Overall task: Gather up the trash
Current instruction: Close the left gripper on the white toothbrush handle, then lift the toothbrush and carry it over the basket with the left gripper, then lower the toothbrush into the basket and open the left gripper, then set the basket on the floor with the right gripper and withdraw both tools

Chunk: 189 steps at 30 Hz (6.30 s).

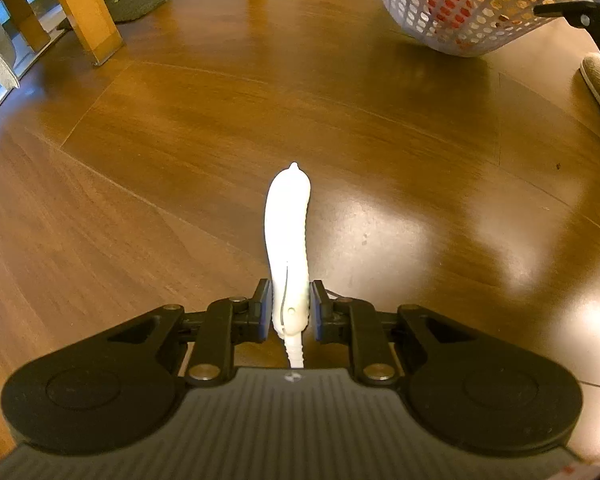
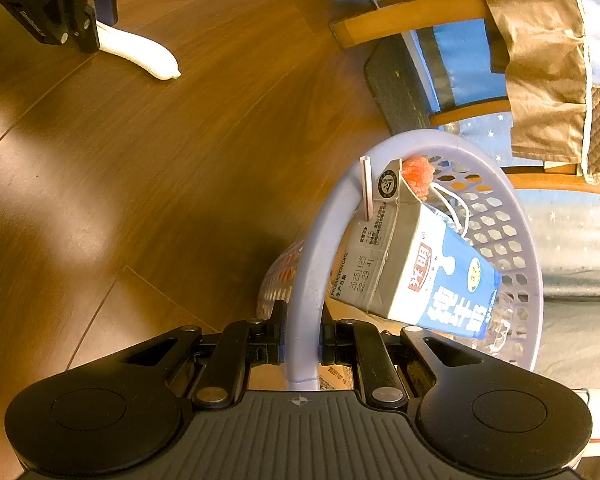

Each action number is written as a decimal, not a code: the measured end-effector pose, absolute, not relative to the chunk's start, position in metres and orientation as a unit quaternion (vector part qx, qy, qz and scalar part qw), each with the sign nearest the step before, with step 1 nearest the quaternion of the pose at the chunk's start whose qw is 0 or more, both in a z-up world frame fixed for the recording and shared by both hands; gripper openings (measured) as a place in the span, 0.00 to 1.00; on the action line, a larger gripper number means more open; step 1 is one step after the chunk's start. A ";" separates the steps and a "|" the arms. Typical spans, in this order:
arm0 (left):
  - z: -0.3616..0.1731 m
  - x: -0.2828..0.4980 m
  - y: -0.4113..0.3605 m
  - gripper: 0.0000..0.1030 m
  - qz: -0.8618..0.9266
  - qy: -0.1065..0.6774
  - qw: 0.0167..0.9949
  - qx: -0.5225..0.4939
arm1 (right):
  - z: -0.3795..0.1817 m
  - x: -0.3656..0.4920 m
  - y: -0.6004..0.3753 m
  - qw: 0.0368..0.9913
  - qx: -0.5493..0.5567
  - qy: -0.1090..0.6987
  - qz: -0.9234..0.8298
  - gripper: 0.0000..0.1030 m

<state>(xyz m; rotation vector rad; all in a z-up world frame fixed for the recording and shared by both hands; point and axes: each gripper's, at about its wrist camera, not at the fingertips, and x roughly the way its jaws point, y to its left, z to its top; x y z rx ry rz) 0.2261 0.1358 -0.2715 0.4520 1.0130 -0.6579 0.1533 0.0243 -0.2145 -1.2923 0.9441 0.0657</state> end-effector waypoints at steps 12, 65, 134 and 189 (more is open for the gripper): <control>-0.273 0.223 0.136 0.15 -0.314 0.476 0.792 0.218 | -0.215 0.154 0.024 0.696 -0.580 0.423 0.030 0.10; -0.034 0.226 0.146 0.15 -0.400 0.422 0.791 0.188 | -0.181 0.130 0.045 0.706 -0.525 0.453 0.143 0.10; 0.027 0.222 0.108 0.55 -0.331 0.447 0.828 0.065 | -0.050 0.095 -0.017 0.840 -0.204 0.488 0.119 0.29; 0.052 0.024 0.180 0.99 -0.135 0.497 0.857 -0.030 | 0.057 -0.023 -0.006 0.843 0.026 0.537 -0.030 0.62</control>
